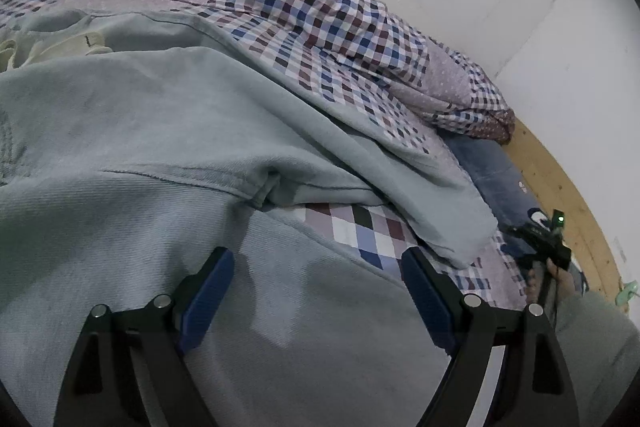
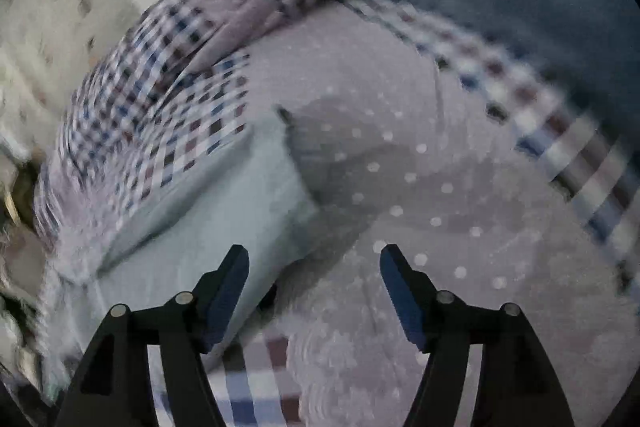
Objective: Fold clothes
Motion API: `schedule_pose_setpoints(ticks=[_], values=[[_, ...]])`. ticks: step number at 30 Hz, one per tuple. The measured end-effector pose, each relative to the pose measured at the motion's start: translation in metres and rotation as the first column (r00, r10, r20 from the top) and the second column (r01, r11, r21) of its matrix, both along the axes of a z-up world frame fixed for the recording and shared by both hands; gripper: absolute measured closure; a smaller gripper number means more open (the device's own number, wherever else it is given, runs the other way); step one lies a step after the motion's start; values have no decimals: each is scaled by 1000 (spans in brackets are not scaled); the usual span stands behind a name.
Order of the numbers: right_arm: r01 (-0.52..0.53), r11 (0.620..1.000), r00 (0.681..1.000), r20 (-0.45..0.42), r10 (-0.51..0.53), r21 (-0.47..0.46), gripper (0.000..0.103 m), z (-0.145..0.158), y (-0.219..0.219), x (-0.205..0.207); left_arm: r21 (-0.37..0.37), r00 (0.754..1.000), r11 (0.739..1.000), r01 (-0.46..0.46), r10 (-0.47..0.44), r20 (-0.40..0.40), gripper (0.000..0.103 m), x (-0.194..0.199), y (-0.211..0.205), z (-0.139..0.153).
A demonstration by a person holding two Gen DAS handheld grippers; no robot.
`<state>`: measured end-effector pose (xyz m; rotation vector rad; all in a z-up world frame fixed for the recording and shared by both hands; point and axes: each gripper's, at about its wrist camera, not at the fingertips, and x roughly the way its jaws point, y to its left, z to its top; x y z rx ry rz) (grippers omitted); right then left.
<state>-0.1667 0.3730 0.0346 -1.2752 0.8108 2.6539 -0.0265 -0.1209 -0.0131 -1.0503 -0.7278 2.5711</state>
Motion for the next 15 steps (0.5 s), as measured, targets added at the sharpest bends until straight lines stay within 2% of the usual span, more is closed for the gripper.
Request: schedule_pose_setpoints(ticks=[3, 5, 7, 8, 11, 15], values=[[-1, 1000, 999, -46, 0, -25, 31, -6, -2, -15, -10, 1000, 1000, 4, -4, 0, 15, 0, 1, -1], [-45, 998, 998, -50, 43, -34, 33, -3, -16, -24, -8, 1000, 1000, 4, -4, -1, 15, 0, 1, -1], [-68, 997, 997, -29, 70, 43, 73, 8, -36, -33, -5, 1000, 1000, 6, -6, -1, 15, 0, 0, -1], [-74, 995, 997, -19, 76, 66, 85, 17, -44, -38, -2, 1000, 1000, 7, -7, -1, 15, -1, -1, -1], [-24, 997, 997, -65, 29, 72, 88, 56, -59, -40, 8, 1000, 1000, 11, -11, -1, 15, -1, -2, -1], [83, 996, 981, -180, -78, 20, 88, 133, -63, -20, 55, 1000, 998, 4, -3, -11, 15, -1, -9, 2]])
